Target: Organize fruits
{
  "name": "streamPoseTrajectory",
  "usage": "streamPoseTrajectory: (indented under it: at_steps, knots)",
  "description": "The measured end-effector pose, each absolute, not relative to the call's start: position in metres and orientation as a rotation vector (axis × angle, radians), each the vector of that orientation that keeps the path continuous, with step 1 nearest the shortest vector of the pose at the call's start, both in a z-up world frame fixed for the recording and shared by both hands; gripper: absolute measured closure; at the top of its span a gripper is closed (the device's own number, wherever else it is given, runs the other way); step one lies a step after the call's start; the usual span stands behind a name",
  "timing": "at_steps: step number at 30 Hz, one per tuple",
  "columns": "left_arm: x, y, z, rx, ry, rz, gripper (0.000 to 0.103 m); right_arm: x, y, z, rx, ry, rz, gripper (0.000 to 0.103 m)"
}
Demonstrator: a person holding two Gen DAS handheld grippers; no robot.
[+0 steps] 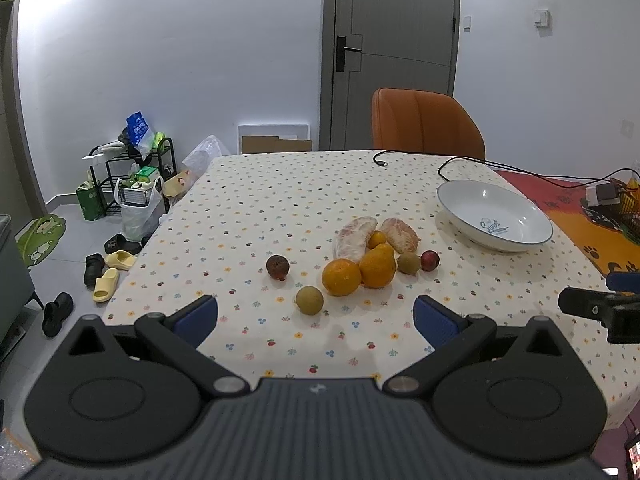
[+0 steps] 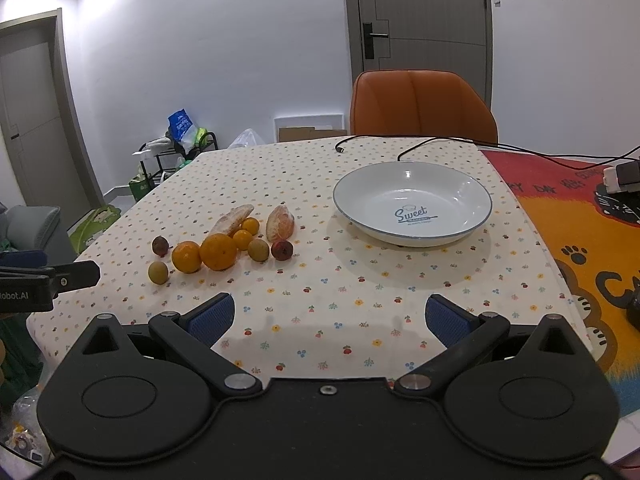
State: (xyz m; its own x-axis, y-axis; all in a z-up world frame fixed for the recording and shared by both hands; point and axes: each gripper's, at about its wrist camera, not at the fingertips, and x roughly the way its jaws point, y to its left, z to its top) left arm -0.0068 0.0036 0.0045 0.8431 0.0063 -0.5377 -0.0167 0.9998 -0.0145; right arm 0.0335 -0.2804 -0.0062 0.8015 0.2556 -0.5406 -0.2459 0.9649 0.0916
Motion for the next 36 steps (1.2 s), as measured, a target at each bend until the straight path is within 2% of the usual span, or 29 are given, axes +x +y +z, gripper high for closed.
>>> streamPoseTrajectory:
  at_steps: [36]
  knots:
    - [-0.0062, 0.0018, 0.0008, -0.01, 0.578, 0.011, 0.0, 0.0341, -0.2769, -0.0061, 0.015, 0.592, 0.278, 0.0]
